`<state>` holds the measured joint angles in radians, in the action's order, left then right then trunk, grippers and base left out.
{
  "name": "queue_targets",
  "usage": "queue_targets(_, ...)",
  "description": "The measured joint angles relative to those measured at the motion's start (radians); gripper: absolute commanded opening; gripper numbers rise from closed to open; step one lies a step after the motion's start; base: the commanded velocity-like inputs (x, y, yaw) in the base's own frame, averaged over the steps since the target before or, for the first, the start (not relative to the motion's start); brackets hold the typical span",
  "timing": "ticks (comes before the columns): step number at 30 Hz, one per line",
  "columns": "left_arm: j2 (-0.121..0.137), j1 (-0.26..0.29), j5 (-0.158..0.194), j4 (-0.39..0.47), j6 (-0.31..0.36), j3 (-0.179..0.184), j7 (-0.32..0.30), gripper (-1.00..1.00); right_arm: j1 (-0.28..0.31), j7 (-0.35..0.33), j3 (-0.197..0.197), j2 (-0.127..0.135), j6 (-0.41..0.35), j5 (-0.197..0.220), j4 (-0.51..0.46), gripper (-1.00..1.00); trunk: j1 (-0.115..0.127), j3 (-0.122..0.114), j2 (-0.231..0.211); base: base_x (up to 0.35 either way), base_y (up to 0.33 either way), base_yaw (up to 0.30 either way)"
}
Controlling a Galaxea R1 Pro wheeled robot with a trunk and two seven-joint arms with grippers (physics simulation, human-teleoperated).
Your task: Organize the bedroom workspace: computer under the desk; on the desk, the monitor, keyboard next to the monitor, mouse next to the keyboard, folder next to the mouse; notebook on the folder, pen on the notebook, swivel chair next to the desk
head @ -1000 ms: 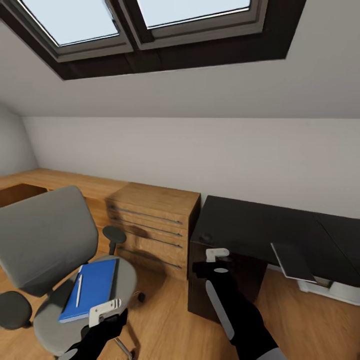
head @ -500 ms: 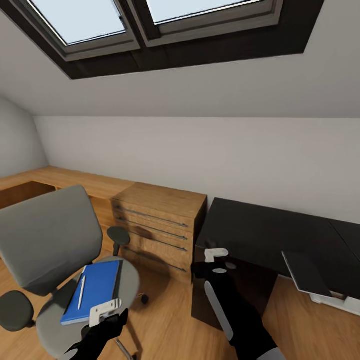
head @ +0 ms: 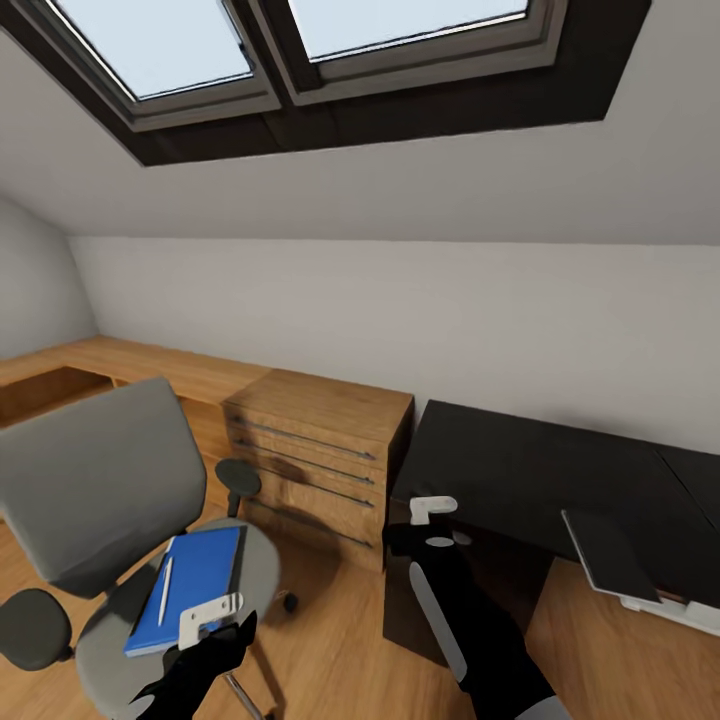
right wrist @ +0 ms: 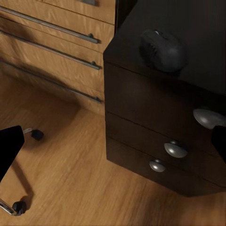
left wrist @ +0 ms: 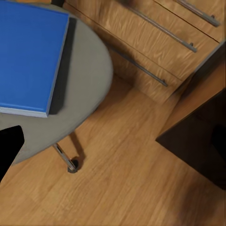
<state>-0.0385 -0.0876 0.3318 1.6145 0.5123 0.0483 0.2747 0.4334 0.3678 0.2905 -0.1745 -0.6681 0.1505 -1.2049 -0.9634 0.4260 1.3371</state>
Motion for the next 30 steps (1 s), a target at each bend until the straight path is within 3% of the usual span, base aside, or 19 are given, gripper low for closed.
queue_targets(3,0.0,0.0,0.001,0.002,0.0,0.0,0.0,1.0,0.0,0.0,-0.001,0.0,0.001,-0.001,0.001,1.0,0.012,-0.009,-0.021,0.0,0.0,0.0)
queue_targets(10,0.001,0.0,0.001,0.002,0.001,0.0,0.0,1.0,0.0,-0.003,-0.001,0.002,0.023,-0.001,0.004,1.0,0.012,-0.009,-0.021,0.0,0.0,0.0)
queue_targets(12,0.001,0.0,0.001,0.002,0.001,0.0,0.0,1.0,0.0,-0.006,0.003,0.029,0.046,0.0,0.005,1.0,0.012,-0.009,-0.021,0.0,0.0,0.0)
queue_targets(20,0.002,0.0,0.001,0.002,0.001,-0.002,0.0,1.0,0.004,-0.015,0.029,0.068,0.142,-0.002,0.044,1.0,0.012,-0.009,-0.021,0.0,0.0,0.0)
queue_targets(21,0.002,-0.001,0.001,0.002,0.0,-0.002,0.0,1.0,0.031,-0.044,0.031,0.101,0.177,-0.002,0.116,1.0,0.012,-0.009,-0.021,0.0,0.0,0.0)
queue_targets(23,0.002,0.0,0.001,0.002,0.001,-0.002,0.0,1.0,0.068,-0.076,0.031,0.119,0.205,-0.001,0.171,1.0,0.012,-0.01,-0.021,0.0,0.0,0.0)
queue_targets(25,0.002,0.0,0.001,0.002,0.001,-0.002,0.0,1.0,0.146,-0.132,0.031,0.136,0.251,-0.001,0.276,1.0,0.012,-0.01,-0.021,0.0,0.0,0.0)
queue_targets(26,0.002,0.0,0.001,0.002,0.0,-0.002,0.0,1.0,0.253,-0.208,0.029,0.149,0.328,-0.001,0.469,1.0,0.012,-0.01,-0.022,0.0,0.0,0.0)
queue_targets(30,0.002,0.0,0.001,0.002,0.001,-0.002,0.0,1.0,0.383,-0.284,0.026,0.152,0.452,0.003,0.736,1.0,0.012,-0.01,-0.021,0.0,0.0,0.0)
